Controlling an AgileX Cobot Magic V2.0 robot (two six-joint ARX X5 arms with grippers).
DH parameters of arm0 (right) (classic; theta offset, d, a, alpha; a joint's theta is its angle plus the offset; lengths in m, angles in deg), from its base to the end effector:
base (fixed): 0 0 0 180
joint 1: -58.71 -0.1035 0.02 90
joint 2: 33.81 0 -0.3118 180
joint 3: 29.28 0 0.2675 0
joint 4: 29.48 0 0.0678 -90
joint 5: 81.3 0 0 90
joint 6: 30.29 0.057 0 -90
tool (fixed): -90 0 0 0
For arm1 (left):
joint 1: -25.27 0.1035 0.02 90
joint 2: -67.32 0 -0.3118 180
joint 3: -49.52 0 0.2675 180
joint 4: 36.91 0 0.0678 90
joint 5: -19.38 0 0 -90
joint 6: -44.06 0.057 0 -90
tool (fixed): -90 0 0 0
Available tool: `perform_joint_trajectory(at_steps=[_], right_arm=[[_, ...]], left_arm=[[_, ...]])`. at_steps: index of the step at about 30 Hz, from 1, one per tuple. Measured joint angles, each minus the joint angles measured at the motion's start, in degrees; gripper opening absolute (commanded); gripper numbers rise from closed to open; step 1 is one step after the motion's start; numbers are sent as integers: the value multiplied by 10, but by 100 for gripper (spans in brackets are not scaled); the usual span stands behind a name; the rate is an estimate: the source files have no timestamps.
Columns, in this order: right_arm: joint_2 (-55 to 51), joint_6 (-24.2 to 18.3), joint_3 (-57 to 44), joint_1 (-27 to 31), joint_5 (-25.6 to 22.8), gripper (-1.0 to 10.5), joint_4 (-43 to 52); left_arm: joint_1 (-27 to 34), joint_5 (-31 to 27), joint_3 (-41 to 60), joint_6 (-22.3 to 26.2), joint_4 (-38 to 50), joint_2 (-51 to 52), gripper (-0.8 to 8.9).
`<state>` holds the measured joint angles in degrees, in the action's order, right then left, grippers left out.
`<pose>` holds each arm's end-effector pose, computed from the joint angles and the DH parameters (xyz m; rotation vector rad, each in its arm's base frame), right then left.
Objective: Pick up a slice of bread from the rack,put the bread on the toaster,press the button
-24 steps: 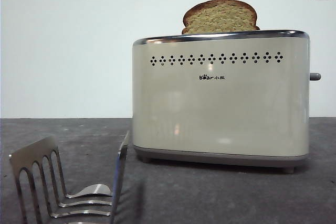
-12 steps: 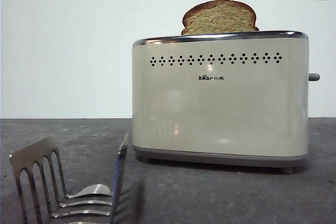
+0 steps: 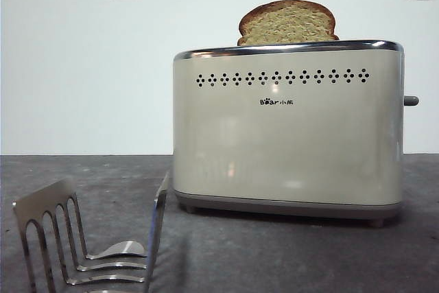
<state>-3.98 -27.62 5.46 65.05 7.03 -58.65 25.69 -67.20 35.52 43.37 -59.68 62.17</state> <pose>0.1288 -0.0160 0.2302 0.0631 0.4201 -0.1476 0.0948 -0.0027 0.1426 -0.0201 0.2432 -0.0506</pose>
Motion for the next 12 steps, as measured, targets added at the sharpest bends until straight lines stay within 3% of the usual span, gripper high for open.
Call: perform_joint_trajectory(at_steps=[6, 12], right_arm=[[-167, -2, -171, -3, 1, 0, 16], [-234, -35, -203, -36, 0, 0, 53]], left_arm=[[0, 0, 0, 0, 0, -1, -4], [0, 0, 0, 0, 0, -3, -4]])
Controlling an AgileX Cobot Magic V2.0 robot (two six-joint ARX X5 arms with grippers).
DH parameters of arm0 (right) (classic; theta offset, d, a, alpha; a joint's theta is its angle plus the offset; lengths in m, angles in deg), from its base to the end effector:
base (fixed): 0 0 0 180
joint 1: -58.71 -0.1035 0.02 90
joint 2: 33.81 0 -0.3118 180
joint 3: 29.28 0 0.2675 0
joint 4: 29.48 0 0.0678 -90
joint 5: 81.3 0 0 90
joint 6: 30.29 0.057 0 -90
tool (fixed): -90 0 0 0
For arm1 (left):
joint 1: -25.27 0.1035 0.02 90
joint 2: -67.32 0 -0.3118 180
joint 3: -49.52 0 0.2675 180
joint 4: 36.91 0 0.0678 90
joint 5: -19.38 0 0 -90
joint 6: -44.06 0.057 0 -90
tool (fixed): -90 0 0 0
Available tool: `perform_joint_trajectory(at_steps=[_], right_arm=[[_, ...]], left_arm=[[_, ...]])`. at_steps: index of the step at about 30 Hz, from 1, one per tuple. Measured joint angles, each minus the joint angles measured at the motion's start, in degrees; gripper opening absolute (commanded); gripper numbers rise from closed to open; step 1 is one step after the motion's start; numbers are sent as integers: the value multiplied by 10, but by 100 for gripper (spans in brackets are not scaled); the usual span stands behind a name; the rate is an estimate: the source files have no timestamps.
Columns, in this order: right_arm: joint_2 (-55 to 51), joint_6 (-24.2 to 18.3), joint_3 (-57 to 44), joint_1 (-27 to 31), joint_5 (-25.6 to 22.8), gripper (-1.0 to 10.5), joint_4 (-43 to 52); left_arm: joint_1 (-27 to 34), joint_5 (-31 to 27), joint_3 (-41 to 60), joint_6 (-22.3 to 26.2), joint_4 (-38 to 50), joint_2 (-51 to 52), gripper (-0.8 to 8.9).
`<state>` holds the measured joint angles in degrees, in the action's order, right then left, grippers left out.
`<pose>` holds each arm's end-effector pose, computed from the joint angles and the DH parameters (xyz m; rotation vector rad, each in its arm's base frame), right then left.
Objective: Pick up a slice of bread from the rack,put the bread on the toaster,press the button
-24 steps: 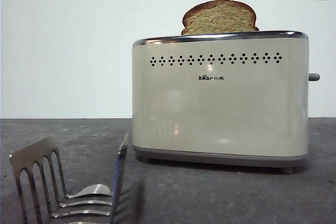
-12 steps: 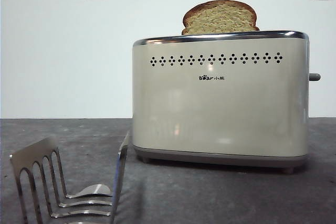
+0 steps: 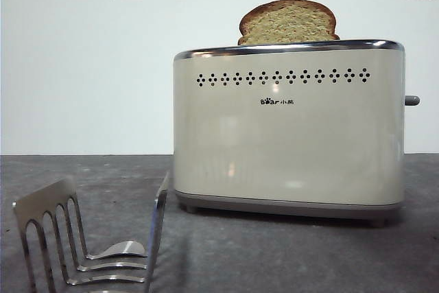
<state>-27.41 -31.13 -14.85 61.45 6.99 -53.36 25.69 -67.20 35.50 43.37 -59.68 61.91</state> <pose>0.0949 -0.0062 0.1415 -0.0121 0.2773 -0.0751 0.0950 -0.0027 0.1424 -0.0203 0.2473 -0.0506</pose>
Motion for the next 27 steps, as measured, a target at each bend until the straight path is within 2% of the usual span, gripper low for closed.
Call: perform_joint_trajectory(at_steps=[5, 27], right_arm=[[-59, -20, 0, -5, 0, 0, 3], [-59, -22, 0, -5, 0, 0, 0]], left_arm=[[0, 0, 0, 0, 0, 0, -4], [0, 0, 0, 0, 0, -6, -4]])
